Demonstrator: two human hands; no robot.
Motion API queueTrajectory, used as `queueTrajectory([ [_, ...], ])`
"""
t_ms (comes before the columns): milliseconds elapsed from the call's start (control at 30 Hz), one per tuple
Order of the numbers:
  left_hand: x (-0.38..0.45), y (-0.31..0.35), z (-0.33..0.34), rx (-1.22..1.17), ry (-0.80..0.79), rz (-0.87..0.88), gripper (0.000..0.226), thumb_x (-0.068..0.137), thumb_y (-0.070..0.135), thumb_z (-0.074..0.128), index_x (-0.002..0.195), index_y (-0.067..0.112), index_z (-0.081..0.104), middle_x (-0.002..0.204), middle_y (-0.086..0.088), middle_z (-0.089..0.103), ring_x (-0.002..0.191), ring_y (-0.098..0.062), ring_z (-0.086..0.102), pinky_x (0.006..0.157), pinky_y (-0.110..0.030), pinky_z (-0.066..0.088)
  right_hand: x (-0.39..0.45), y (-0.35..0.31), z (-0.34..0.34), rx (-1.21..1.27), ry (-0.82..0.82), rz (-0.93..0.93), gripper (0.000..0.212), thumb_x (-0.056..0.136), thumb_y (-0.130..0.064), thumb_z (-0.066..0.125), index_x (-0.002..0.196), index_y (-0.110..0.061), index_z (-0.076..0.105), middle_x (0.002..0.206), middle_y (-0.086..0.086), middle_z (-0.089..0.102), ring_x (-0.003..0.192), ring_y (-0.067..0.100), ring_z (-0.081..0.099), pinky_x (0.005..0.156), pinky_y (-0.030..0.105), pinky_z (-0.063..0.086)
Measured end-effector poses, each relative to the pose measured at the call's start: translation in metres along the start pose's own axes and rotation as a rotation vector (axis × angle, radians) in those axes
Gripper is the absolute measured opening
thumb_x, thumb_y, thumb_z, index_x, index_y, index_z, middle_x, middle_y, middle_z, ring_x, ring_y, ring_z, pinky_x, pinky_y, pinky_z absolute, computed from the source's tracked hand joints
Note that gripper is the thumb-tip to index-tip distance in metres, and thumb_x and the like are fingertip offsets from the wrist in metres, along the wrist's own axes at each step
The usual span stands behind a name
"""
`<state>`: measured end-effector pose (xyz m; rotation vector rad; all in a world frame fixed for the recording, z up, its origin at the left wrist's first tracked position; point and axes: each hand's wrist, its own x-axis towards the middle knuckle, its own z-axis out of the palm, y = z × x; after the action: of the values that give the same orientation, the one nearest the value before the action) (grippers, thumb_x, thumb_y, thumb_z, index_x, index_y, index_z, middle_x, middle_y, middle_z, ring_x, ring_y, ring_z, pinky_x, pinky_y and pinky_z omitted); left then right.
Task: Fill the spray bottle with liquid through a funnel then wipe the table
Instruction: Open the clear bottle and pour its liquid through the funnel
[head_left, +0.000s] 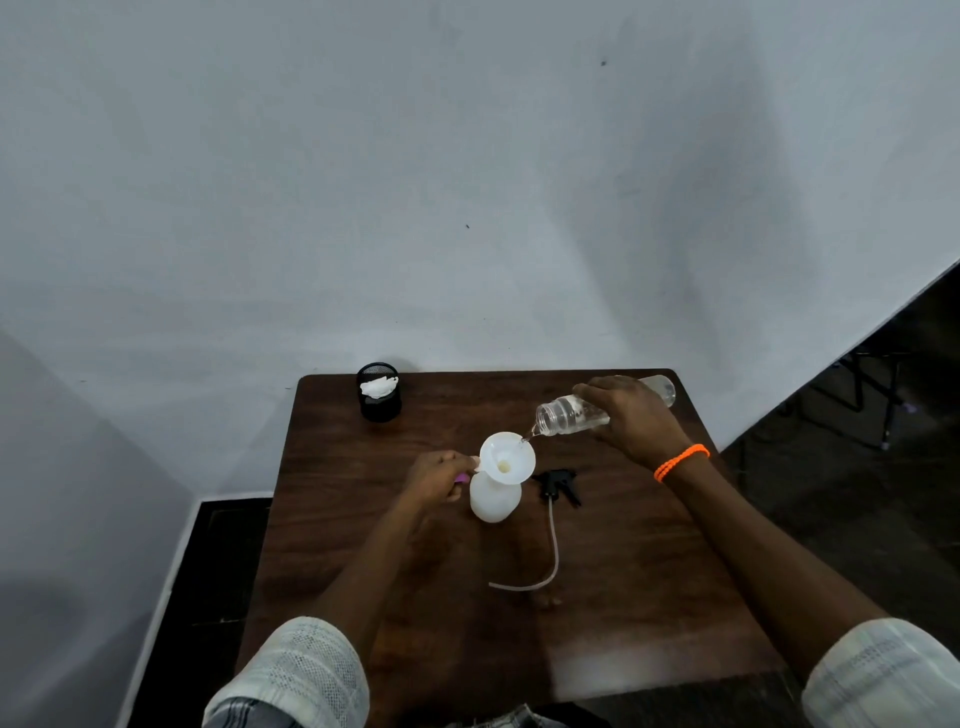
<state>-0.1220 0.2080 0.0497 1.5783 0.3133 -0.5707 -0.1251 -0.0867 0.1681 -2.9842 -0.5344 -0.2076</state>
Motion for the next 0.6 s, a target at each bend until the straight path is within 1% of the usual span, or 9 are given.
queueTrajectory([
  [133,-0.0029,0.0016,0.0006,0.006,-0.008,0.004,0.024,0.090,0.012,0.072,0.098,-0.011,0.072,0.059,-0.011,0.054,0.047,-0.019,0.042,0.042,-0.024,0.032,-0.0001,0.0000,-0.0003,0.009,0.009,0.004,0.054,0.073,-0.013,0.082,0.126,-0.011,0.069,0.115,0.009,0.073,0.102,0.031,0.067,0.083,0.045,0.057],
  [267,-0.0039,0.0019,0.0010,0.002,0.002,0.011,0.025,0.090,0.011,0.072,0.098,-0.013,0.071,0.060,-0.013,0.053,0.046,-0.019,0.041,0.041,-0.023,0.032,0.0001,0.0008,-0.0007,0.001,0.016,-0.015,0.055,0.071,-0.012,0.085,0.123,-0.011,0.070,0.111,0.009,0.074,0.099,0.032,0.068,0.082,0.043,0.057],
  [400,-0.0030,0.0007,0.0007,0.021,0.001,0.005,0.023,0.090,0.013,0.073,0.097,-0.008,0.073,0.063,-0.012,0.058,0.047,-0.018,0.045,0.042,-0.023,0.036,0.0013,0.0012,-0.0017,0.001,0.028,-0.017,0.054,0.071,-0.013,0.084,0.123,-0.010,0.070,0.111,0.008,0.074,0.099,0.031,0.068,0.082,0.042,0.057],
  [600,-0.0016,-0.0009,0.0009,0.000,-0.008,0.001,0.022,0.089,0.013,0.074,0.096,-0.008,0.074,0.067,-0.016,0.056,0.049,-0.019,0.044,0.046,-0.027,0.035,0.0007,-0.0005,-0.0041,0.005,0.029,-0.017,0.053,0.071,-0.012,0.084,0.122,-0.010,0.070,0.110,0.009,0.074,0.098,0.032,0.068,0.081,0.043,0.057],
])
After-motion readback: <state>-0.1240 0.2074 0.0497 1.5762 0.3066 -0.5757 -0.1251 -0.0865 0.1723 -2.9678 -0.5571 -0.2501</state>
